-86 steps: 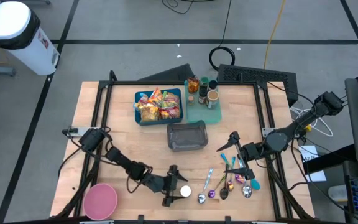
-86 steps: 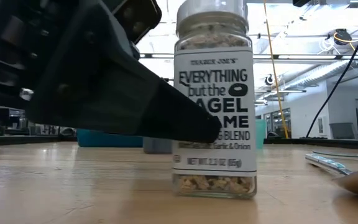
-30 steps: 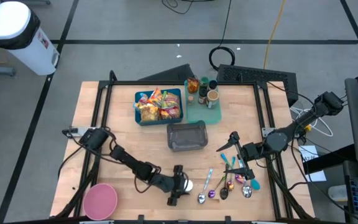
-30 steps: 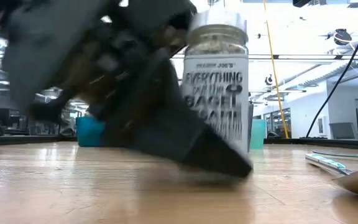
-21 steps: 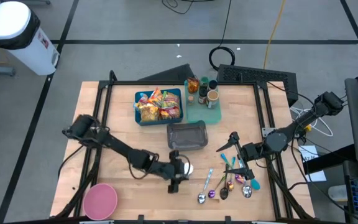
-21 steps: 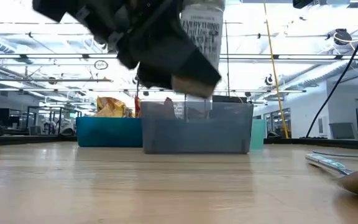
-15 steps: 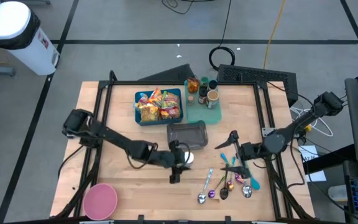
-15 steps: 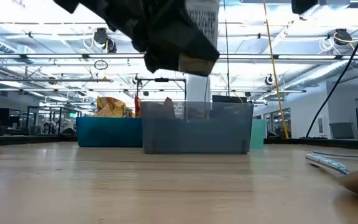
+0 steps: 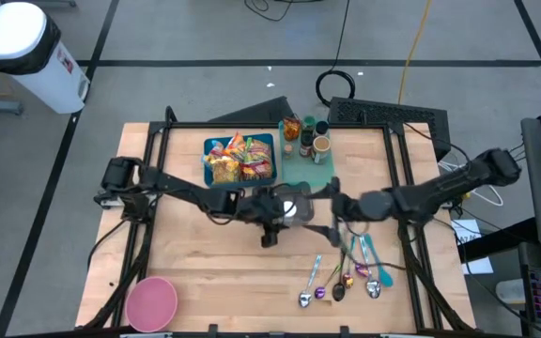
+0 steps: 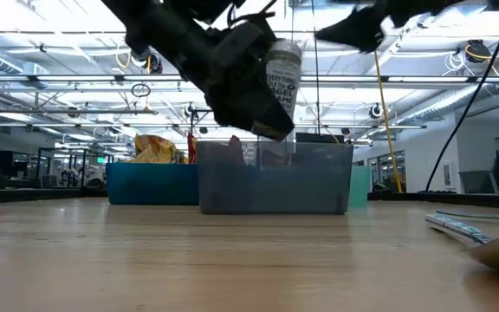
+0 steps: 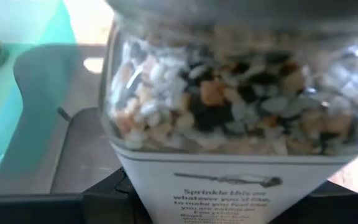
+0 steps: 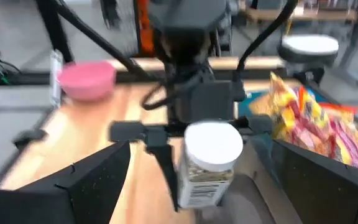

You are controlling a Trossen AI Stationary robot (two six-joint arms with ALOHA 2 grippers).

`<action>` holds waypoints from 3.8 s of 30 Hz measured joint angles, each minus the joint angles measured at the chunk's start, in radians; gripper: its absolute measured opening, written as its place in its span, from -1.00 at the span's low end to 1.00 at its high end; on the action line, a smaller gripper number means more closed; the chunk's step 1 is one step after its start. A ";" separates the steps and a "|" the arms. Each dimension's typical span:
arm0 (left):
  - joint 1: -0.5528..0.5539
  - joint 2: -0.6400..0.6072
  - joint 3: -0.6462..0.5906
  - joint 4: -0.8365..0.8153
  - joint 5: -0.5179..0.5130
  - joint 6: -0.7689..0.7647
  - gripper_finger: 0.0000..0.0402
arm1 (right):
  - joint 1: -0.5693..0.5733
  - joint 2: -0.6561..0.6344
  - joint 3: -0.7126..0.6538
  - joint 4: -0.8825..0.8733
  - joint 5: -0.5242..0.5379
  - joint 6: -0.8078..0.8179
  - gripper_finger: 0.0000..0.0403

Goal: Pick & Place Food Item
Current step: Put the white seasoning bottle into the green bin, then put the blue baby spoon into the black bin

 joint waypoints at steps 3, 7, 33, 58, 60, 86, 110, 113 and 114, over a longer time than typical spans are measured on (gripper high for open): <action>0.018 0.000 0.000 -0.005 0.009 0.001 0.00 | -0.088 0.066 0.065 -0.056 -0.080 0.012 0.87; 0.031 0.000 0.000 -0.005 0.009 0.017 0.00 | -0.180 0.143 0.093 -0.058 -0.199 0.018 0.87; 0.033 0.000 0.000 -0.008 0.007 0.010 0.00 | -0.248 0.244 0.099 0.010 -0.318 0.038 -0.08; 0.085 -0.462 -0.273 0.069 -0.043 0.092 0.58 | -0.540 0.090 0.098 -0.130 -0.132 -0.011 -0.08; 0.103 -0.482 -0.324 0.119 -0.041 0.065 0.56 | -0.593 0.147 0.098 -0.110 -0.156 -0.022 -0.08; 0.133 -0.485 -0.372 0.181 -0.046 0.038 0.57 | -0.722 0.522 0.099 0.216 -0.229 -0.094 0.21; 0.133 -0.485 -0.372 0.180 -0.047 0.036 0.58 | -0.503 0.188 0.098 -0.031 -0.233 -0.221 0.95; 0.133 -0.485 -0.372 0.180 -0.047 0.036 0.61 | -0.404 0.073 0.098 -0.195 -0.321 -0.232 0.95; 0.133 -0.485 -0.372 0.180 -0.047 0.035 0.62 | -0.361 0.039 0.098 -0.252 -0.337 -0.222 0.95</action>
